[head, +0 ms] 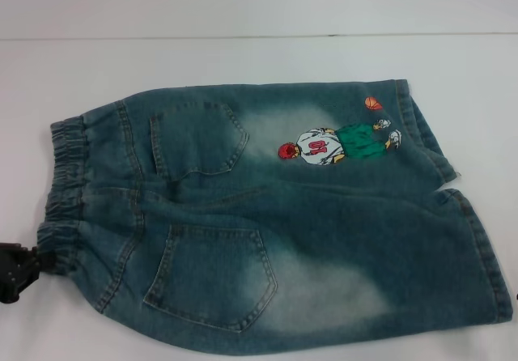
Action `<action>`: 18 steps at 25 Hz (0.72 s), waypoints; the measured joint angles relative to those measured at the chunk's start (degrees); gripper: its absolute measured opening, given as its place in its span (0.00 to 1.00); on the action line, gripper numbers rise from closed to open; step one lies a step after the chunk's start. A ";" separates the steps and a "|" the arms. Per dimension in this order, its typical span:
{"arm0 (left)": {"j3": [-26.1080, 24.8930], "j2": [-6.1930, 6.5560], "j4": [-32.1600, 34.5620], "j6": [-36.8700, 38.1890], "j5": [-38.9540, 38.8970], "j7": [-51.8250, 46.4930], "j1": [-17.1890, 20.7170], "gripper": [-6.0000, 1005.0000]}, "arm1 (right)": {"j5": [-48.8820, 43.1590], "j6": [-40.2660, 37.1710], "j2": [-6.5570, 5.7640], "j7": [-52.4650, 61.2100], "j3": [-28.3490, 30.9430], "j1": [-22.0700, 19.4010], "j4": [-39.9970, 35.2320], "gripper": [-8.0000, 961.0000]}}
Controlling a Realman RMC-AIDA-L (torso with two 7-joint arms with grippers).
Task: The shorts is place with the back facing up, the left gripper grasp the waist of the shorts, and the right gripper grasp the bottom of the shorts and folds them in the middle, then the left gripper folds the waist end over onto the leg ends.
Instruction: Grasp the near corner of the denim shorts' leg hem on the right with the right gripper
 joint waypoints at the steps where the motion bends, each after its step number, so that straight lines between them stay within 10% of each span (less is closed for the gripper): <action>1: -0.02 0.00 0.00 -0.02 -0.04 0.01 0.08 0.07 | 0.02 0.45 0.00 -0.02 -0.05 -0.03 0.54 0.98; 18: -0.17 -0.09 -0.20 -0.76 -0.58 0.38 0.35 0.08 | 7.27 4.20 0.30 -5.34 0.05 -1.78 3.71 0.90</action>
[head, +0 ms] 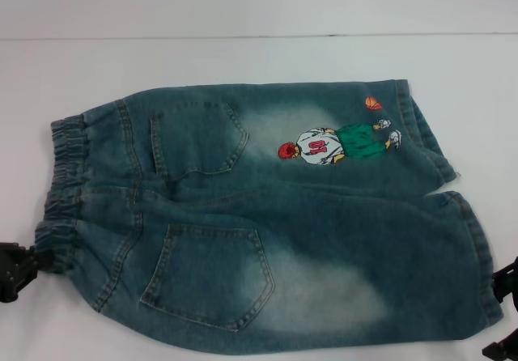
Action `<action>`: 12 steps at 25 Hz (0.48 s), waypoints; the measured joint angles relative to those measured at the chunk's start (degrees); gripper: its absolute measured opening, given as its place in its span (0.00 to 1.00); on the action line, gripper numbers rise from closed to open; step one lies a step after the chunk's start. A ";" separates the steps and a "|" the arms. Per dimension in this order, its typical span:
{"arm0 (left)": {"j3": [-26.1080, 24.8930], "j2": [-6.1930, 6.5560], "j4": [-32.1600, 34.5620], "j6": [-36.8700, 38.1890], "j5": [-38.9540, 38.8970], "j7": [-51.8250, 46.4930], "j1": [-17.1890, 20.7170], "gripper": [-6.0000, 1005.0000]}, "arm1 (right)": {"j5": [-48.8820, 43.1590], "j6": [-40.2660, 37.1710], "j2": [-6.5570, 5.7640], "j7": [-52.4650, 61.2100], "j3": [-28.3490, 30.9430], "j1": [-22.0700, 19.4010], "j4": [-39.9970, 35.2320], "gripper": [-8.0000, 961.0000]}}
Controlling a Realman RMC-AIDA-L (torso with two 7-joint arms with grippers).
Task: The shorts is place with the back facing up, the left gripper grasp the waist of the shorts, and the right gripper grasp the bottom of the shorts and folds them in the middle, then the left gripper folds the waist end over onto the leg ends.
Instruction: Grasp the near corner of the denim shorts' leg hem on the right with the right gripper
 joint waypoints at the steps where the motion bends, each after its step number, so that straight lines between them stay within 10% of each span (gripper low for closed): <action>1: 0.00 0.00 -0.04 -0.08 0.00 0.12 -0.01 0.08 | 0.05 0.46 0.00 -0.29 -0.06 -0.16 -0.01 0.90; 12: 0.00 0.00 -0.88 -0.89 -0.11 0.96 -0.09 0.09 | 2.36 -0.03 -0.14 -2.83 -0.08 -0.19 0.04 0.71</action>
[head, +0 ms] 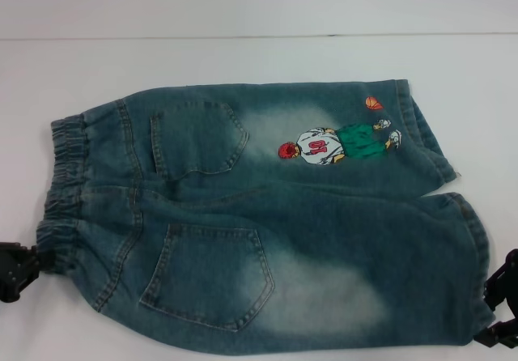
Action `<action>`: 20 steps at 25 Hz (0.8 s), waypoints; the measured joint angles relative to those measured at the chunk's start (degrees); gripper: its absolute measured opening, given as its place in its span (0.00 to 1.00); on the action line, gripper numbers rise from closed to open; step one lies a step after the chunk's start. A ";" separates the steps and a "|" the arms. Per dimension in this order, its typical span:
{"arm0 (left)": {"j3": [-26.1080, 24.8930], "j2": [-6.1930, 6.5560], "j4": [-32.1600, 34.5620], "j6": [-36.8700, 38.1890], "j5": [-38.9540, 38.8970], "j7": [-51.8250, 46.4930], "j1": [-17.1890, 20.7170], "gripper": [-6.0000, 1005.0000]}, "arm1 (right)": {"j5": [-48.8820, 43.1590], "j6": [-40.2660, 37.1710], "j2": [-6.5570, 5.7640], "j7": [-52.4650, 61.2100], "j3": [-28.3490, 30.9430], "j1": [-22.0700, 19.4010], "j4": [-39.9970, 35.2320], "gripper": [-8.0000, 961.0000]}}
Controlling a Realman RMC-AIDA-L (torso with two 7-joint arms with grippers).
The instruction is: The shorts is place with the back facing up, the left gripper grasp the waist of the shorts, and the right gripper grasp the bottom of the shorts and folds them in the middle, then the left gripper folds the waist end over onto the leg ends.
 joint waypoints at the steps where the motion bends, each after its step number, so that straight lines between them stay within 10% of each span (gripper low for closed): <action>1: 0.00 0.00 -0.02 -0.11 -0.01 0.03 0.02 0.09 | 0.00 0.00 0.04 -0.03 -0.02 0.00 -0.04 0.61; 12: 0.00 -0.09 -0.36 -0.69 -1.04 0.09 0.15 0.10 | 0.37 -0.65 0.16 -1.15 -0.24 -0.38 0.00 0.11; 20: -0.42 -0.09 -0.21 -0.79 -1.66 -1.26 0.40 0.10 | 2.44 -1.61 -0.08 -5.00 4.83 -0.42 -1.97 0.02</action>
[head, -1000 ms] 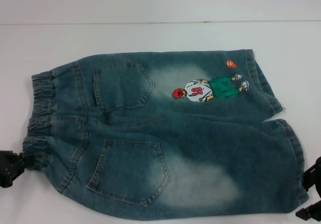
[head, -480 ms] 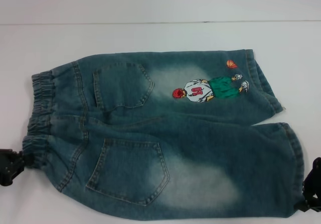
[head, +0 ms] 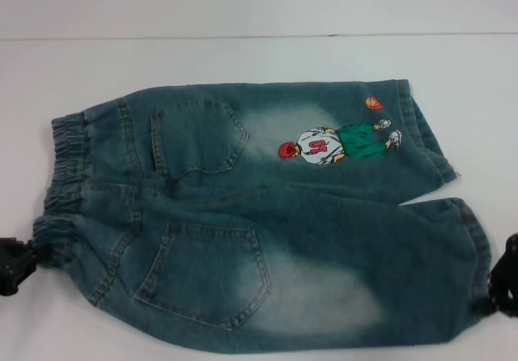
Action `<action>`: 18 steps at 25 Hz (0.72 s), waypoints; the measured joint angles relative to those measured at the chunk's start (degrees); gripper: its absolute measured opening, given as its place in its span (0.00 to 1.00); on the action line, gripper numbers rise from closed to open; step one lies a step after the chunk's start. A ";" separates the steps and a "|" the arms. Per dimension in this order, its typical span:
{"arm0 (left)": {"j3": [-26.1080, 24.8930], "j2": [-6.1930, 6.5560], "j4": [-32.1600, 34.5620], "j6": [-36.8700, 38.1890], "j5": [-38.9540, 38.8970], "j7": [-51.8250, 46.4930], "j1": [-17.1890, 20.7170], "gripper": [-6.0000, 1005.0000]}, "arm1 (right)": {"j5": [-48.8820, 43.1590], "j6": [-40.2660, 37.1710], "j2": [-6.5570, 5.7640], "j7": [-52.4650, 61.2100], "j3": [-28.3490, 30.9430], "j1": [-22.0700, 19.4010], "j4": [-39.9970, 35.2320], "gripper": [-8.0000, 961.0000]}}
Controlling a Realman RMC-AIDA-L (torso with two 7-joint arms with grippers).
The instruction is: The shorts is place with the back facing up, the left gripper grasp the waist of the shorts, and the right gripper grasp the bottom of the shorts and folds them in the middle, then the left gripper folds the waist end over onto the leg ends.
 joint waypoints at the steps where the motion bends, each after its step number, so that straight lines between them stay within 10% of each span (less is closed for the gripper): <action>1: -0.57 0.00 0.29 0.17 -0.02 -0.61 0.02 0.11 | 0.23 -0.15 -0.01 -0.54 0.99 0.00 -0.49 0.02; 18: -7.89 -0.57 1.72 1.13 -15.07 -4.47 -0.73 0.12 | 20.49 10.88 0.34 -3.99 16.82 -0.29 -3.43 0.02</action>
